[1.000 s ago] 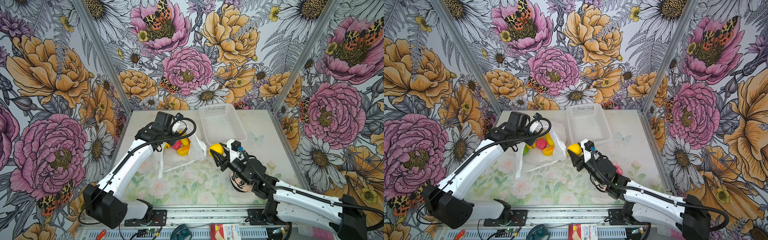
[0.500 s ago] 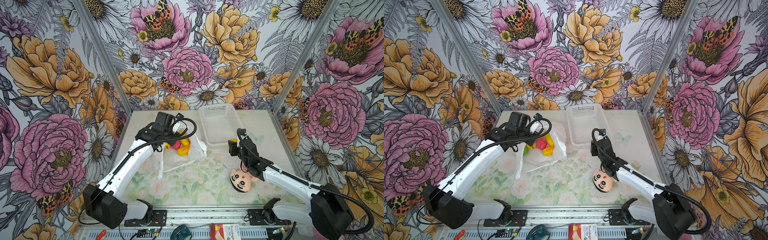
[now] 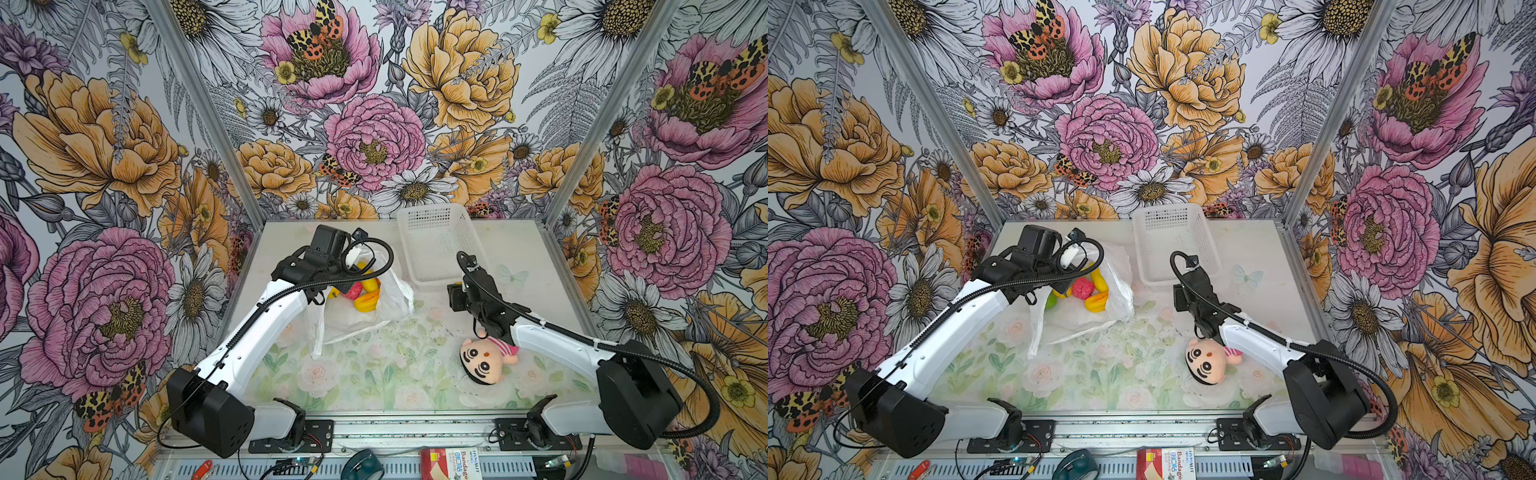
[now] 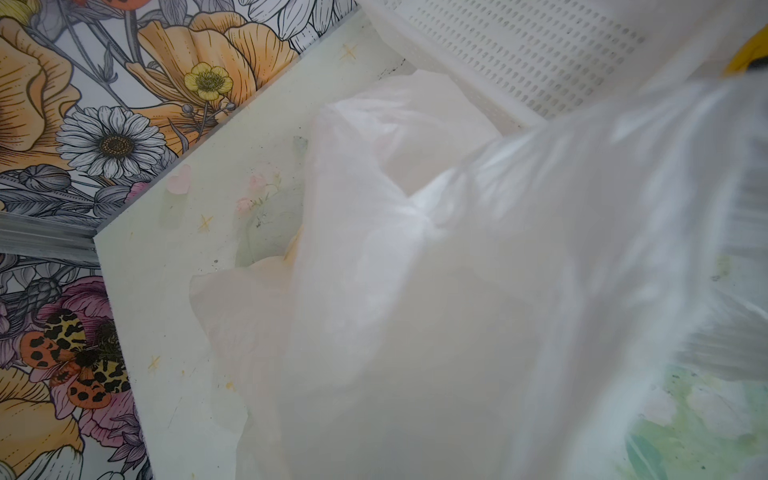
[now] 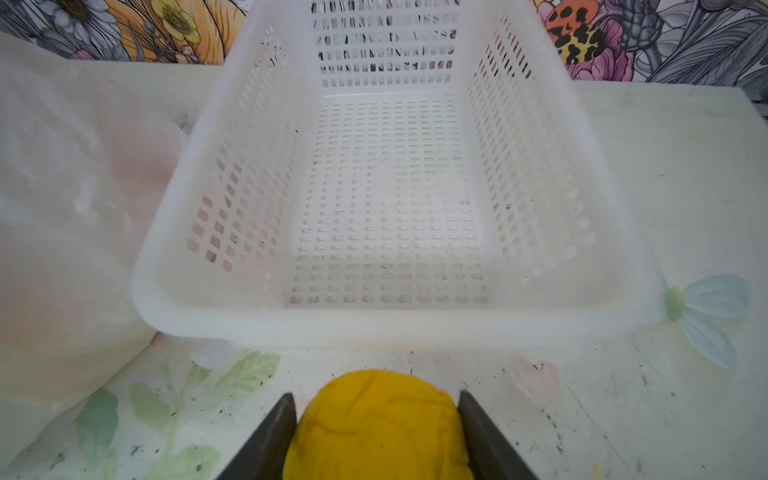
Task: Untie the knot of the plastic bag and take out the fruit
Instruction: 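Carry the yellow fruit out of the bag over the white basket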
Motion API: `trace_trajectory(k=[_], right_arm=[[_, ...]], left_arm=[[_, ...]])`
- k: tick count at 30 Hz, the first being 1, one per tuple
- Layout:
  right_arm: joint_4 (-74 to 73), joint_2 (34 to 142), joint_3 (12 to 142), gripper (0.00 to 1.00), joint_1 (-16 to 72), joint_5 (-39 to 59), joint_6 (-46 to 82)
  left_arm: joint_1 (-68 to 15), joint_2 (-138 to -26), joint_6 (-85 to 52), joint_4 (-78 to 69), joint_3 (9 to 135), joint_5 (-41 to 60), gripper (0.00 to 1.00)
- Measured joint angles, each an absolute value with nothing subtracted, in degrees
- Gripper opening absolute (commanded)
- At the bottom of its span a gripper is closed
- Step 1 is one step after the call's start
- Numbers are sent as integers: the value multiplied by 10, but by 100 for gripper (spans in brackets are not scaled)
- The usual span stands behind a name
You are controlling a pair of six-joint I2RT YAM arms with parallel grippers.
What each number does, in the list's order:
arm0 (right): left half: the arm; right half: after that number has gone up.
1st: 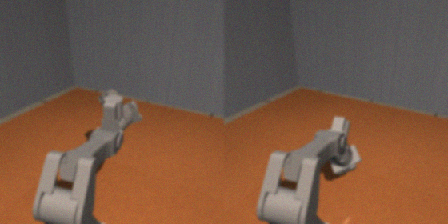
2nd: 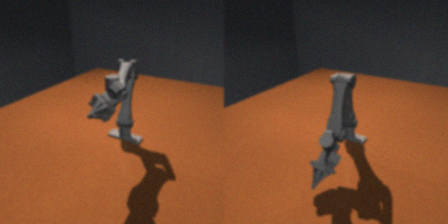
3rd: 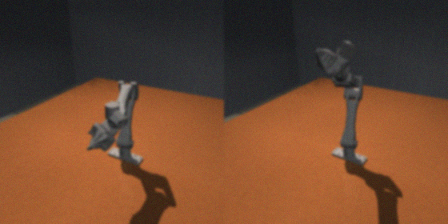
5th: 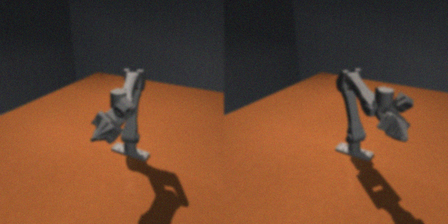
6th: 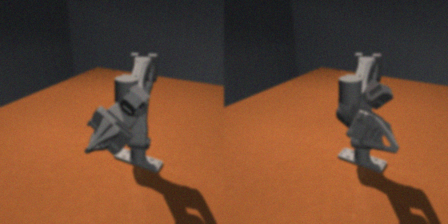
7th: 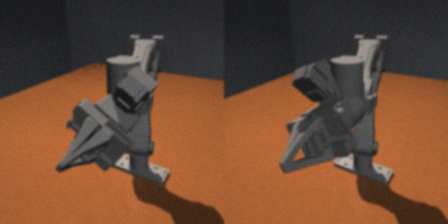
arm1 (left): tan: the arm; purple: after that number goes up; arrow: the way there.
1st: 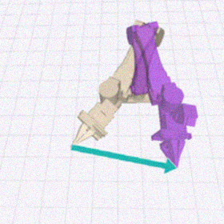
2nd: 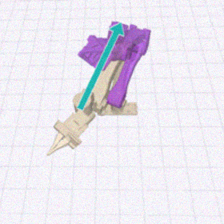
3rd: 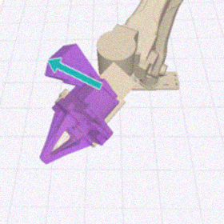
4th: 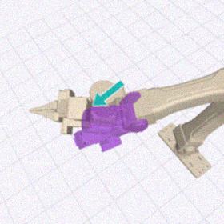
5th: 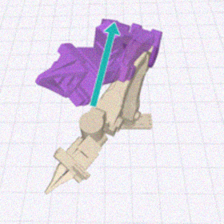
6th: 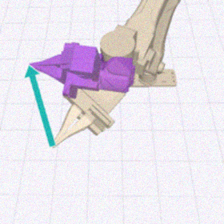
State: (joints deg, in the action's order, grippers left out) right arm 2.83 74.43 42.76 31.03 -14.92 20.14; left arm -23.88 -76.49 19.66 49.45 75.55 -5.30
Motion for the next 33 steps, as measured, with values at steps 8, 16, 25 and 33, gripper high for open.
trace_trajectory(k=[8, 16, 25, 33], right_arm=[[18, 692, 535, 0, 245, -145, 184], [51, 928, 659, 0, 198, -142, 156], [99, 968, 639, 0, 198, -146, 145], [103, 841, 503, 0, 198, -134, 161]], left_arm=[[-239, -765, 196, 495, 755, -53, 0], [-241, -765, 197, 495, 755, -53, 0], [-241, -765, 197, 495, 755, -53, 0], [-238, -765, 197, 495, 755, -53, 0]])
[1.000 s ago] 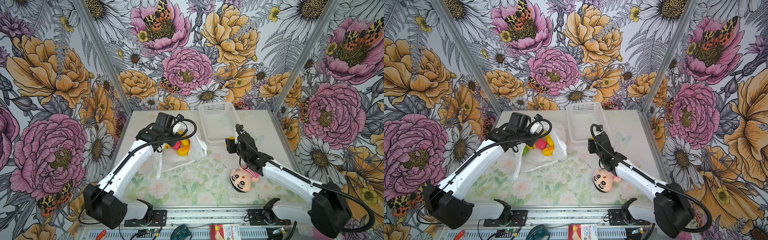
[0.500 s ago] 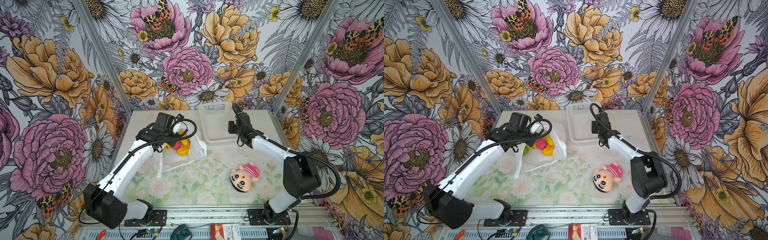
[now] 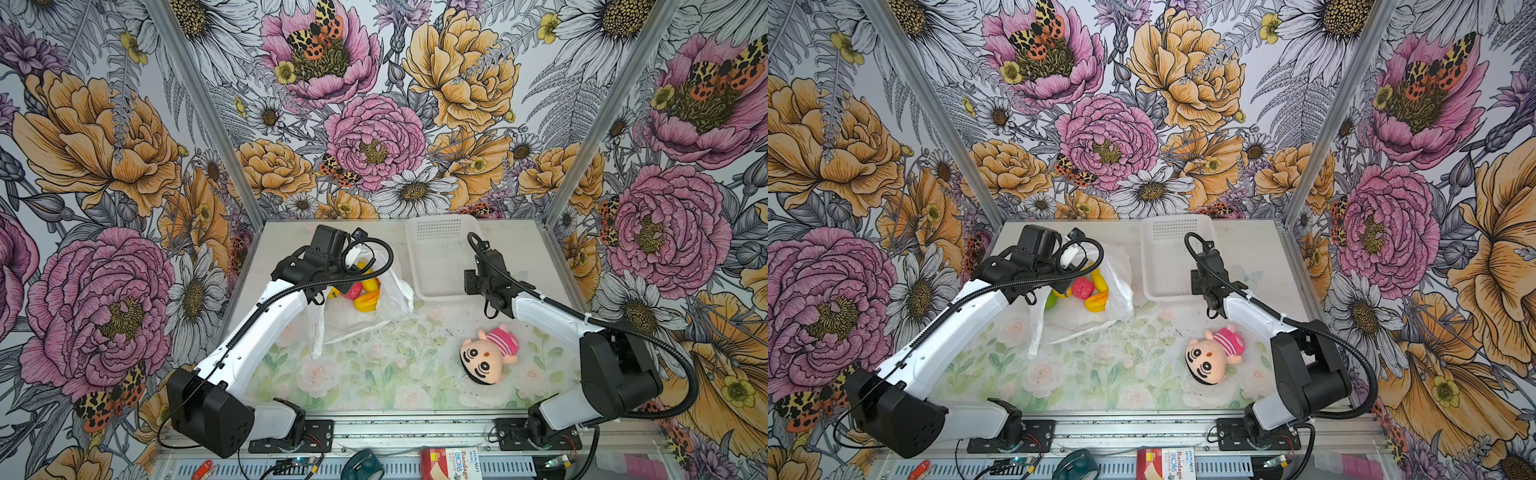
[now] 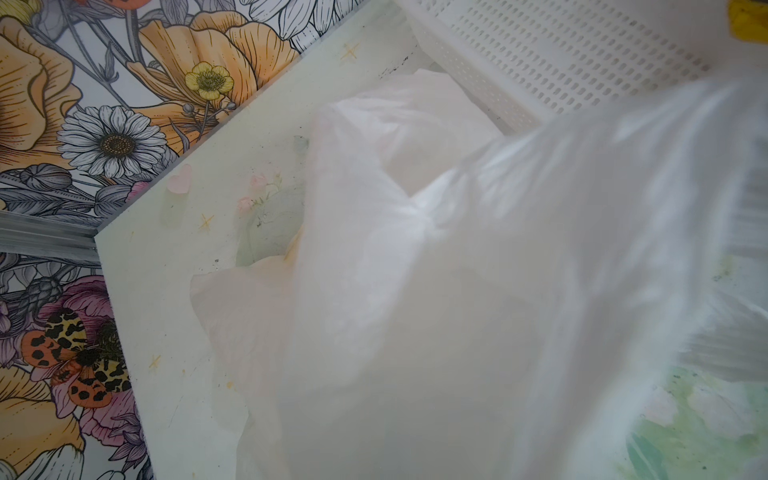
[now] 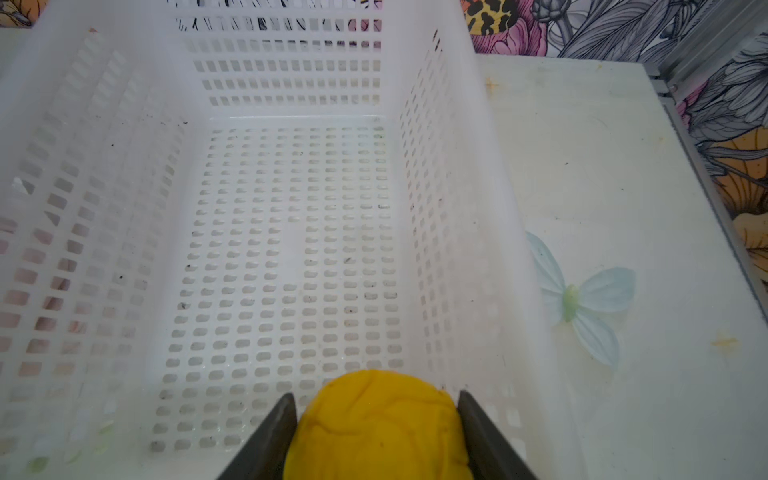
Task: Untie the knot of the plastic bag and take out the fruit
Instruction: 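Carry the yellow fruit out of the bag over the white basket, then lower the yellow fruit into the basket and open the right gripper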
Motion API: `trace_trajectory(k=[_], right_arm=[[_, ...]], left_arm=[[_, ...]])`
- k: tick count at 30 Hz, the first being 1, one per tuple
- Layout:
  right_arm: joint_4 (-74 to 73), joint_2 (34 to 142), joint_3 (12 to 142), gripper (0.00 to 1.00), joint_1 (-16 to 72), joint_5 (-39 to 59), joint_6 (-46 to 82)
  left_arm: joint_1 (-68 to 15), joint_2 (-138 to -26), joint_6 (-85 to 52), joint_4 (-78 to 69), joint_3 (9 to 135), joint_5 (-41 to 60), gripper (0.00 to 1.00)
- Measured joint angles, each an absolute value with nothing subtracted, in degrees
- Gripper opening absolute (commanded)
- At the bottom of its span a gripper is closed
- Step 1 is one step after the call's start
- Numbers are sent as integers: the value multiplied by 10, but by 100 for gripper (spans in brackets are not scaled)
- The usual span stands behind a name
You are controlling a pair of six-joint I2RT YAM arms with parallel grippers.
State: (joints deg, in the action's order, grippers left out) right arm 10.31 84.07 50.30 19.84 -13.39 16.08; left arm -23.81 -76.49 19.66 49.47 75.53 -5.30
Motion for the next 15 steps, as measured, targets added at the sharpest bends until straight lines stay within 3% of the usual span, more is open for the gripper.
trace_trajectory(k=[8, 15], right_arm=[[110, 756, 469, 0, 198, -70, 177], [109, 782, 470, 0, 198, -86, 184]], left_arm=[[-238, -765, 197, 495, 755, -53, 0], [-238, -765, 197, 495, 755, -53, 0]])
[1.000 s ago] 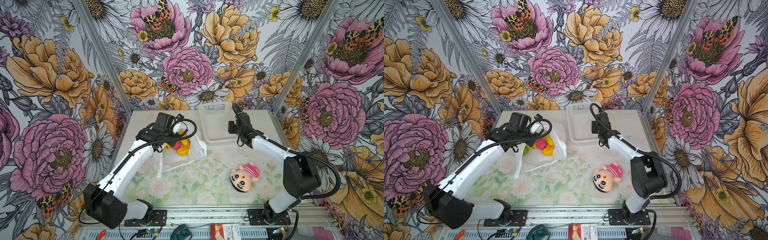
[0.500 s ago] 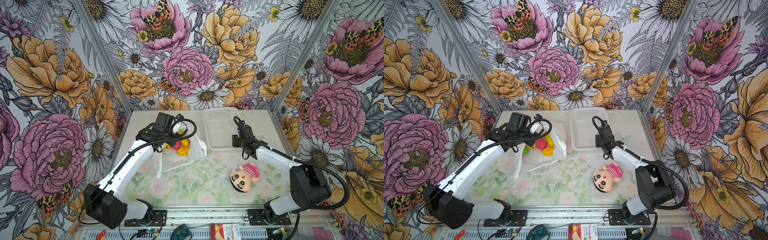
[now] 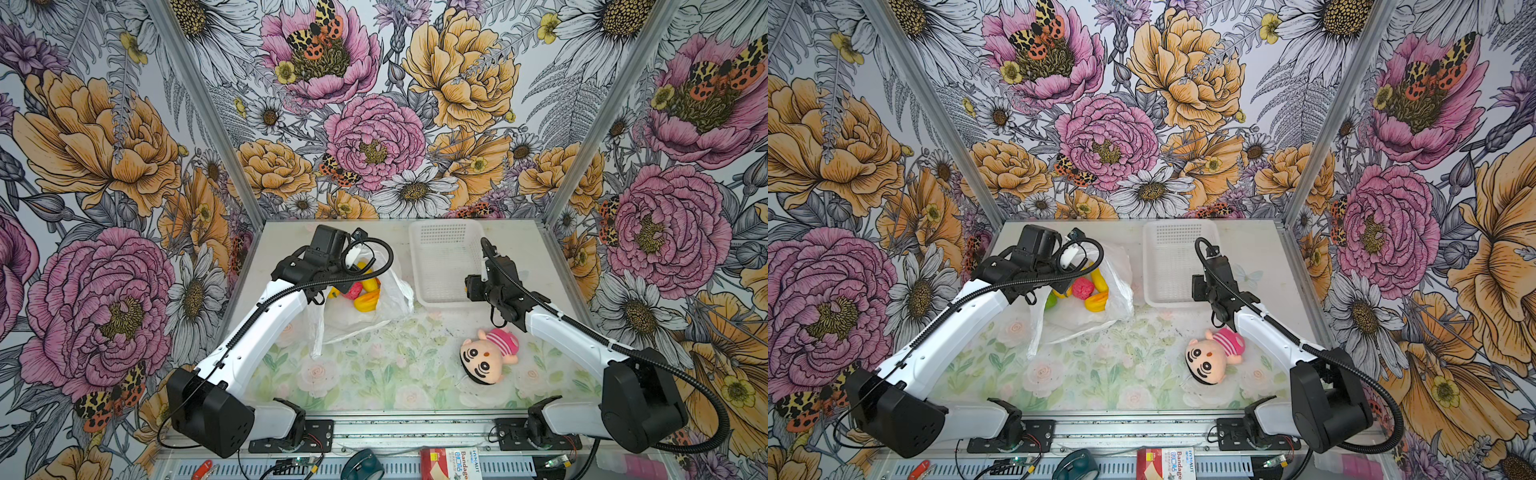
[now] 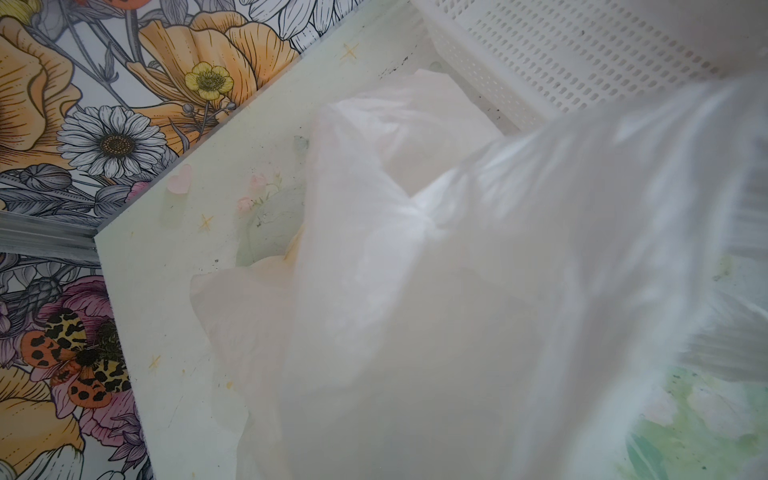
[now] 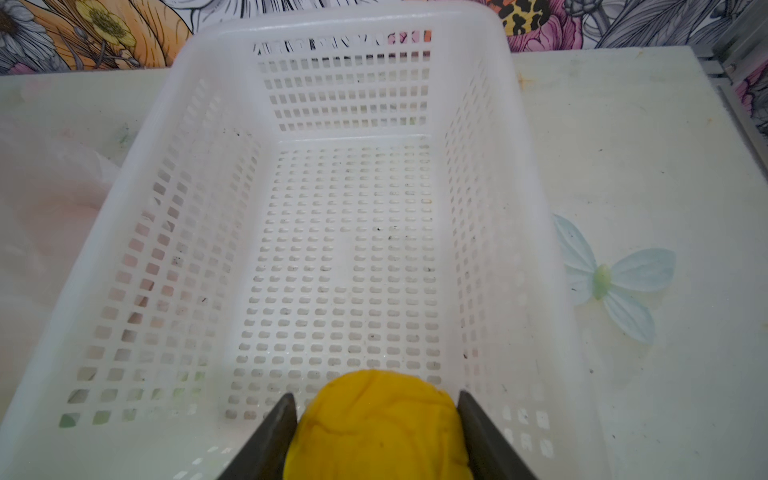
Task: Untie the knot of the plastic bag and take out the fruit
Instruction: 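Lower the yellow fruit into the basket and open the right gripper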
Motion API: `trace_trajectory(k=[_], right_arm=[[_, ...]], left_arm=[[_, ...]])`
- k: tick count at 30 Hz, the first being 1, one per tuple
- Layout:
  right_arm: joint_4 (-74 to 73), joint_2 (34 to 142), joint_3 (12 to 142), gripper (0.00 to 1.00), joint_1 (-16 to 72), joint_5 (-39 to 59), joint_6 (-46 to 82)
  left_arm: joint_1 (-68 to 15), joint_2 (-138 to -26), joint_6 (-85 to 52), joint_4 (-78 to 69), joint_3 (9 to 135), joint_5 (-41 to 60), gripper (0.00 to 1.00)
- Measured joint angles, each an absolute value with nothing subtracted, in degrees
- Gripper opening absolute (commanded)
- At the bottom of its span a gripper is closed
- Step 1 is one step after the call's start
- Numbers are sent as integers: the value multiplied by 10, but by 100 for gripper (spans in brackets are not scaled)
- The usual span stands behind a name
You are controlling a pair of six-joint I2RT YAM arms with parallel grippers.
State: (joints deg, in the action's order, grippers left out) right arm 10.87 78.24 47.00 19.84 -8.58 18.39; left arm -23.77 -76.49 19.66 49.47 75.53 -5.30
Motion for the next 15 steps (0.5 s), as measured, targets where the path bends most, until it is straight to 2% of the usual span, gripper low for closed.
trace_trajectory(k=[9, 12, 15], right_arm=[[109, 914, 509, 0, 198, -127, 189], [113, 920, 511, 7, 195, -133, 193], [114, 920, 512, 24, 191, -135, 198]], left_arm=[[-238, -765, 197, 495, 755, -53, 0], [-238, -765, 197, 495, 755, -53, 0], [-238, -765, 199, 495, 755, -53, 0]])
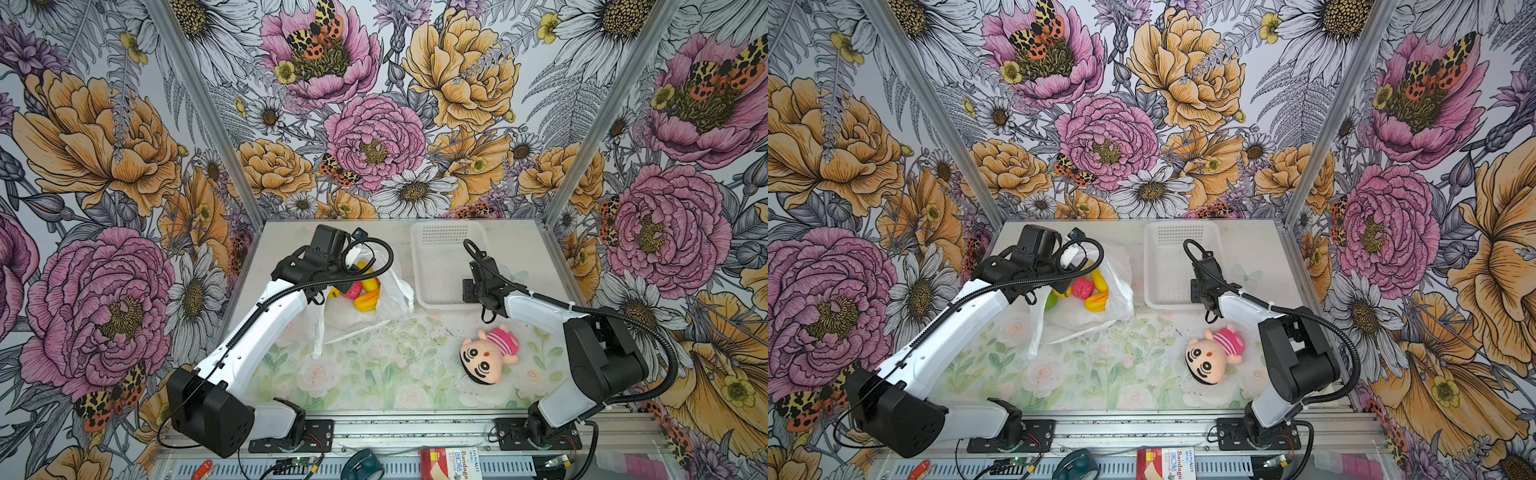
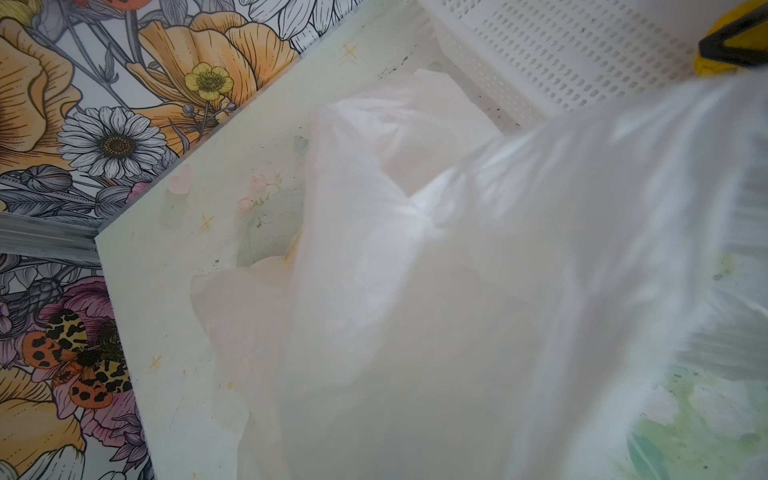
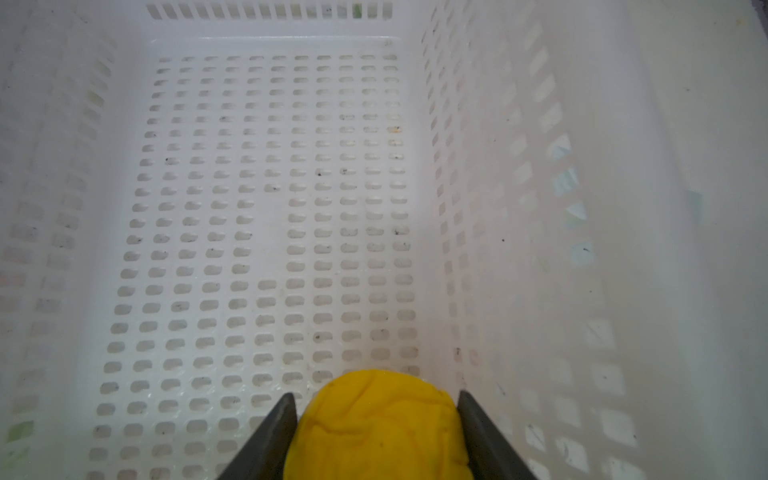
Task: Untie the knot of the plastic bag and take out the fruit
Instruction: 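Lower the yellow fruit into the basket and open the right gripper, then move the right gripper back into the bag opening above the fruit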
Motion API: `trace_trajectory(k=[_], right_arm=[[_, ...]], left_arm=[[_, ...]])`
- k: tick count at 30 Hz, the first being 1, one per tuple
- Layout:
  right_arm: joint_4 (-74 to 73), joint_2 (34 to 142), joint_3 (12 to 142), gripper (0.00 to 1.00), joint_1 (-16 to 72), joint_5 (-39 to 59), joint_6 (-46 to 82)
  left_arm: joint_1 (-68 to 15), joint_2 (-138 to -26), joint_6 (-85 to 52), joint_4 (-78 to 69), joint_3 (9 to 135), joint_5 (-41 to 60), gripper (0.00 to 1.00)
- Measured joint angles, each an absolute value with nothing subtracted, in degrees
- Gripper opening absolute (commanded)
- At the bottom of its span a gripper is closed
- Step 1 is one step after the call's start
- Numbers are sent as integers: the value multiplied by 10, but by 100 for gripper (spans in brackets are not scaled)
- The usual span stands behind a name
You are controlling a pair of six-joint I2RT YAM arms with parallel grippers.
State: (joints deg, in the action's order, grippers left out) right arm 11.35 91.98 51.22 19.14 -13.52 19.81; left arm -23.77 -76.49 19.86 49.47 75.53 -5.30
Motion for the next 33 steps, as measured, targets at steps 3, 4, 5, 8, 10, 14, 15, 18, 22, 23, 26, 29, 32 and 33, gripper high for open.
trace_trajectory(k=[3, 4, 5, 8, 10, 14, 15, 18, 22, 23, 26, 29, 32, 33], right_arm=[[114, 918, 512, 42, 190, -135, 201], [114, 915, 512, 48, 190, -135, 202], [115, 908, 510, 53, 190, -135, 202], [116, 872, 498, 67, 190, -134, 204], [116, 837, 484, 75, 190, -135, 206], [114, 762, 458, 85, 190, -133, 214], [113, 743, 450, 87, 190, -132, 215], [113, 675, 422, 90, 190, -124, 218], [109, 569, 382, 90, 190, -95, 220], [109, 542, 375, 90, 191, -84, 221], [103, 463, 358, 88, 203, -50, 221], [90, 410, 354, 83, 244, -17, 216], [68, 391, 353, 79, 313, 5, 200], [60, 392, 353, 77, 338, 8, 193]], left_arm=[[-238, -765, 199, 495, 755, -53, 0], [-238, -765, 199, 495, 755, -53, 0], [-238, -765, 199, 495, 755, -53, 0], [-238, -765, 199, 495, 755, -53, 0], [-238, -765, 199, 495, 755, -53, 0], [-238, -765, 199, 495, 755, -53, 0], [-238, -765, 199, 495, 755, -53, 0], [-238, -765, 199, 495, 755, -53, 0], [-238, -765, 199, 495, 755, -53, 0], [-238, -765, 199, 495, 755, -53, 0], [-238, -765, 199, 495, 755, -53, 0], [-238, -765, 199, 495, 755, -53, 0], [-238, -765, 199, 495, 755, -53, 0], [-238, -765, 199, 495, 755, -53, 0]])
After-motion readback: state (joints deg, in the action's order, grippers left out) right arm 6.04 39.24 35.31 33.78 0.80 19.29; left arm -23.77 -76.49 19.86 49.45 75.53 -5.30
